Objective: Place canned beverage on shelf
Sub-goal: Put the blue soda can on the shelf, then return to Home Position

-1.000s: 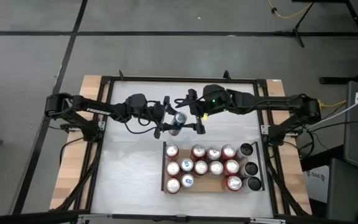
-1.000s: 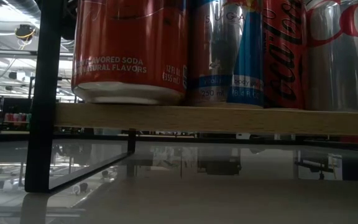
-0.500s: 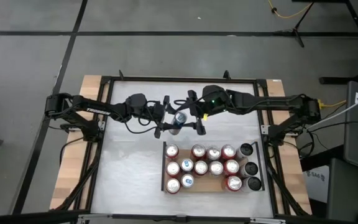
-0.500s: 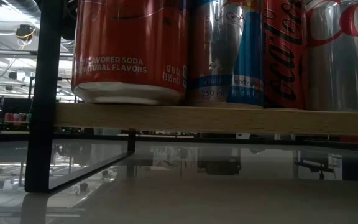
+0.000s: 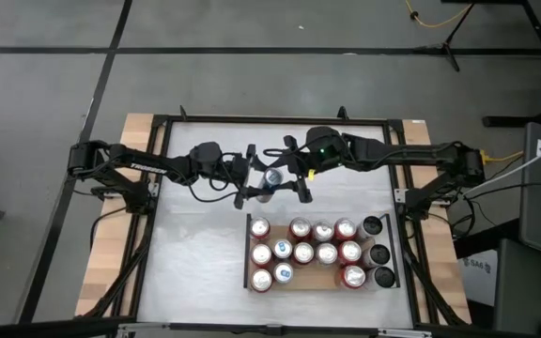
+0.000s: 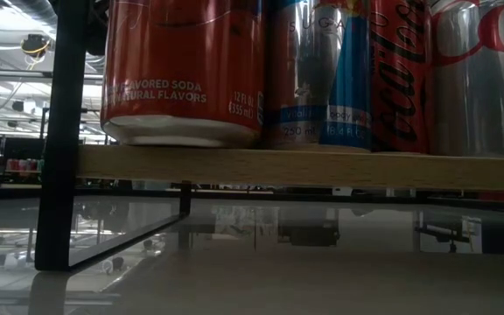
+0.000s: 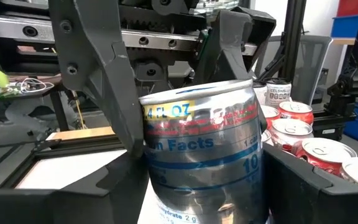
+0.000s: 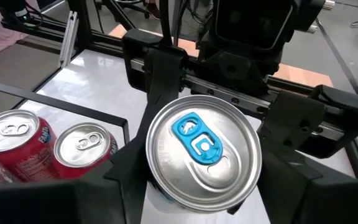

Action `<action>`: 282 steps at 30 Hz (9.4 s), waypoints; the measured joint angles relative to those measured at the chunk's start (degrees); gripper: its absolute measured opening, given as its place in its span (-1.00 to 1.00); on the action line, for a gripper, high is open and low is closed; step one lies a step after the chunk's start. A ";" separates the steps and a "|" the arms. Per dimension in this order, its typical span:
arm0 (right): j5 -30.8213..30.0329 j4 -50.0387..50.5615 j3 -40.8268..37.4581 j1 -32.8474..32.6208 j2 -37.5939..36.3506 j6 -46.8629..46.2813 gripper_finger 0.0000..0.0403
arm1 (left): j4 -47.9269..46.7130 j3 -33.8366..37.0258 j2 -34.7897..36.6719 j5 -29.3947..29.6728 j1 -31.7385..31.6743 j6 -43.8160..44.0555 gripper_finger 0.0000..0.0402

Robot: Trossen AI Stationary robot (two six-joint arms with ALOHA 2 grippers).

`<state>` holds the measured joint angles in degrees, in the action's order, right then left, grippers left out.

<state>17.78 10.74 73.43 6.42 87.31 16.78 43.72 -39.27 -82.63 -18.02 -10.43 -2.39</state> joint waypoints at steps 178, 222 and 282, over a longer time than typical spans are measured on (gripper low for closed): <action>-15.67 14.69 2.47 -14.71 8.35 -27.19 0.14 | -36.63 -14.62 -12.79 -20.70 -2.55 0.15 -1.00; -14.16 14.75 2.51 -14.69 8.44 -27.15 0.45 | -34.01 -14.58 -12.79 -19.87 0.87 0.28 -1.00; -16.17 19.95 5.46 -8.70 -29.56 -24.79 0.54 | -70.23 -14.67 33.72 6.42 -6.34 -1.94 -1.00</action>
<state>1.61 30.69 78.89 -2.28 57.74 -8.01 -26.50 -53.93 -48.91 -11.60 -16.77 -4.34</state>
